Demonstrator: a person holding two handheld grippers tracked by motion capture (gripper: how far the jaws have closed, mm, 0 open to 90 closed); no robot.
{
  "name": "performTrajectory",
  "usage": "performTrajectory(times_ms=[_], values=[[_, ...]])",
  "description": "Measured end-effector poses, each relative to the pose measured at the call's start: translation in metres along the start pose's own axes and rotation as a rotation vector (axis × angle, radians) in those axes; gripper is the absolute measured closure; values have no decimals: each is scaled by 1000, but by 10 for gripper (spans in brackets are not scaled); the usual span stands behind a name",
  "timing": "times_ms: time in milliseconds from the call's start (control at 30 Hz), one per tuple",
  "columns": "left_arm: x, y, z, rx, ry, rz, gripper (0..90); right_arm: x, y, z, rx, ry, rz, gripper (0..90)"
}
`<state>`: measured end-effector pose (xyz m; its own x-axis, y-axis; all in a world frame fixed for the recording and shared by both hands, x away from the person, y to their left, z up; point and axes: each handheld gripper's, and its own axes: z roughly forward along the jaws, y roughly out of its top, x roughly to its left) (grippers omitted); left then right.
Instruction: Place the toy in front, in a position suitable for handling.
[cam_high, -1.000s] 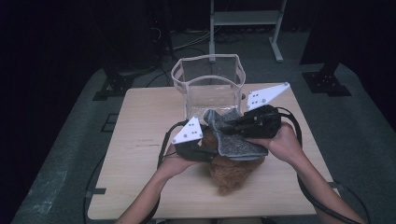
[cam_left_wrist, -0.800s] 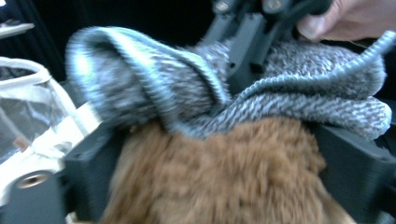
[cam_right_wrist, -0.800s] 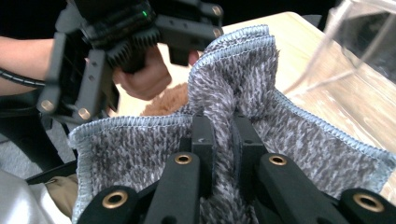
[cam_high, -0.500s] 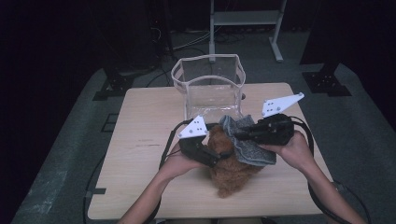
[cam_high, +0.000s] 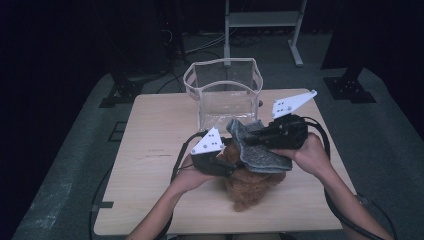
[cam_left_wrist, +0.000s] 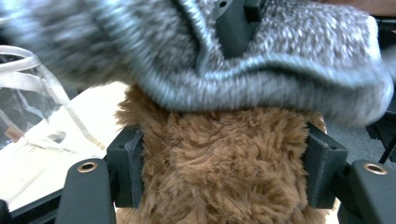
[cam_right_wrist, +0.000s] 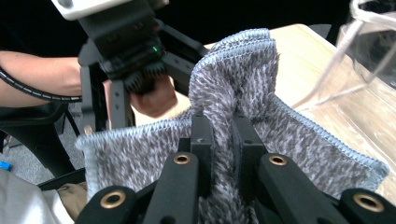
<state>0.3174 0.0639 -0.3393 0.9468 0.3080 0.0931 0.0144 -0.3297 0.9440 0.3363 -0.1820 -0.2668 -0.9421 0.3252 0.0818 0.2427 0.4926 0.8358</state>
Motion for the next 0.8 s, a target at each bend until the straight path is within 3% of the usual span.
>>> performTrajectory(times_ms=[167, 333, 500, 700, 800], values=[[3, -4, -8, -9, -1, -20, 282, -12, -16, -15, -13, -26, 60, 812], [2, -1, -6, -3, -11, -13, 247, -2, -3, -5, -12, -5, 23, 811], [3, -4, -13, -12, 31, -10, 259, -1, 3, 2, -15, 5, 7, 810], [12, -15, -30, -29, 81, -48, 259, -2, -15, -9, -93, 7, 30, 805], [16, -23, -41, -29, 107, -74, 251, 0, -24, -5, -122, 5, 30, 804]])
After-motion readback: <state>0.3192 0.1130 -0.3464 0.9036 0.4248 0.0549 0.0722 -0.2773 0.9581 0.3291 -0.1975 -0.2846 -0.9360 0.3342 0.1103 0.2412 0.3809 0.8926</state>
